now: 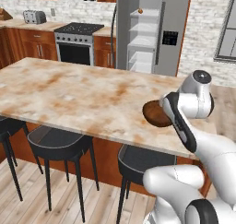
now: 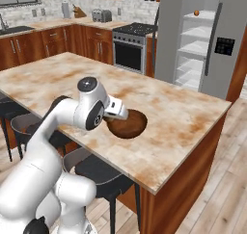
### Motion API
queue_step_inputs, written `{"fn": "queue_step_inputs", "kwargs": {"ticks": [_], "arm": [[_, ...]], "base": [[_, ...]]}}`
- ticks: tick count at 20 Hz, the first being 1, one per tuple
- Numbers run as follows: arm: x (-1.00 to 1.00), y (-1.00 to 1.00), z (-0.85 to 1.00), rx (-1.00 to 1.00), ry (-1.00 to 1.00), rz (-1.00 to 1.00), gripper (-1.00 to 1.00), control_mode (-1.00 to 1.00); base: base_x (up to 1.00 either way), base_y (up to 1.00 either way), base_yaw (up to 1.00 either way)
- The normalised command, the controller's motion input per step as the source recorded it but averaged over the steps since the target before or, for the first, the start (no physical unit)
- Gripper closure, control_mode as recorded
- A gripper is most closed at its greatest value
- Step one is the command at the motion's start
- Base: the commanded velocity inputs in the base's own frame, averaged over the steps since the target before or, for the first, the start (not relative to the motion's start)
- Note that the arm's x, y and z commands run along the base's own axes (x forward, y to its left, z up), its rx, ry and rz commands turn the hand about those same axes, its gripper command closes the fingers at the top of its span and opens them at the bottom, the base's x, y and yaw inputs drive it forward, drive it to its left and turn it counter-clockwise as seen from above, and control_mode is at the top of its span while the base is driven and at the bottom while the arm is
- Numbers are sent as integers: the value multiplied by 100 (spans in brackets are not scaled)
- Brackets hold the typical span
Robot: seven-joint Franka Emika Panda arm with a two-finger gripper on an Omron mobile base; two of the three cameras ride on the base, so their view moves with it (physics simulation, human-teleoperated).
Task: Retrieve the mango and peach from the fridge and place them into the bowl on the dining table.
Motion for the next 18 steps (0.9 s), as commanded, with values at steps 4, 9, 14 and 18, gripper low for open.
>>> {"fn": "queue_step_inputs", "kwargs": {"ticks": [4,9,14,18], "arm": [[39,0,-15,4,5,0,100,-100],[43,0,-22,1,4,0,100,-100],[44,0,-28,0,3,0,100,-100],[37,-2,-34,0,2,0,100,-100]], "base": [[0,0,0],[0,0,0],[0,0,0],[0,0,0]]}}
